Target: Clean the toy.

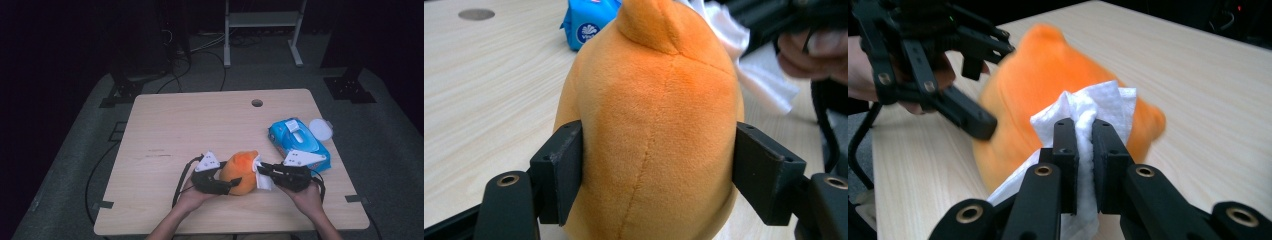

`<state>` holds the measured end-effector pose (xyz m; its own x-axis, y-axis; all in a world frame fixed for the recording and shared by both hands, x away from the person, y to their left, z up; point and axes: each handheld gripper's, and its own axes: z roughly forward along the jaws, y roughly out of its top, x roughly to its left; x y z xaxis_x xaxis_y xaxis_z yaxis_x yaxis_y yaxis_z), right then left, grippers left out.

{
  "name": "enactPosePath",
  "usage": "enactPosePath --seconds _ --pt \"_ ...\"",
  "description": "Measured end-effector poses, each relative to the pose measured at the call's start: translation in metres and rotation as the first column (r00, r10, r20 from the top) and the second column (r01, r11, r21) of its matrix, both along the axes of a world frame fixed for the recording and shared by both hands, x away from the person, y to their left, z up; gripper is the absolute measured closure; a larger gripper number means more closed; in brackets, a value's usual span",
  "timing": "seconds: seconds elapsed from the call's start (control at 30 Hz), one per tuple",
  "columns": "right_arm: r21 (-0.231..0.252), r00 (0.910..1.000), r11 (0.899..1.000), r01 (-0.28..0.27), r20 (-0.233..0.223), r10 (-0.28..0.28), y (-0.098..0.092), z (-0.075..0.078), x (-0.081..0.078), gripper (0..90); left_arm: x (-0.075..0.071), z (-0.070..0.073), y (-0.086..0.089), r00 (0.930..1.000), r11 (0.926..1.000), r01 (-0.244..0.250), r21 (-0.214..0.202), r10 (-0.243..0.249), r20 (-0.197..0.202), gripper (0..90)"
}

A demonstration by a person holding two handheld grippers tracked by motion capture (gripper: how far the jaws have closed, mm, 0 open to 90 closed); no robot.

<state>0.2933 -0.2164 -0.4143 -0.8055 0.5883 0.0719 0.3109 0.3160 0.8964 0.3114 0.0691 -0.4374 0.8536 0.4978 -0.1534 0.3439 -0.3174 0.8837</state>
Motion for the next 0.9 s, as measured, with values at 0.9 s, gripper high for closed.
enactPosePath --seconds 0.9 --pt "0.046 0.9971 0.996 -0.070 0.033 0.069 0.011 0.011 -0.010 81.3 -0.026 0.001 -0.022 0.9805 0.9873 0.055 0.149 -0.081 0.179 31.9"
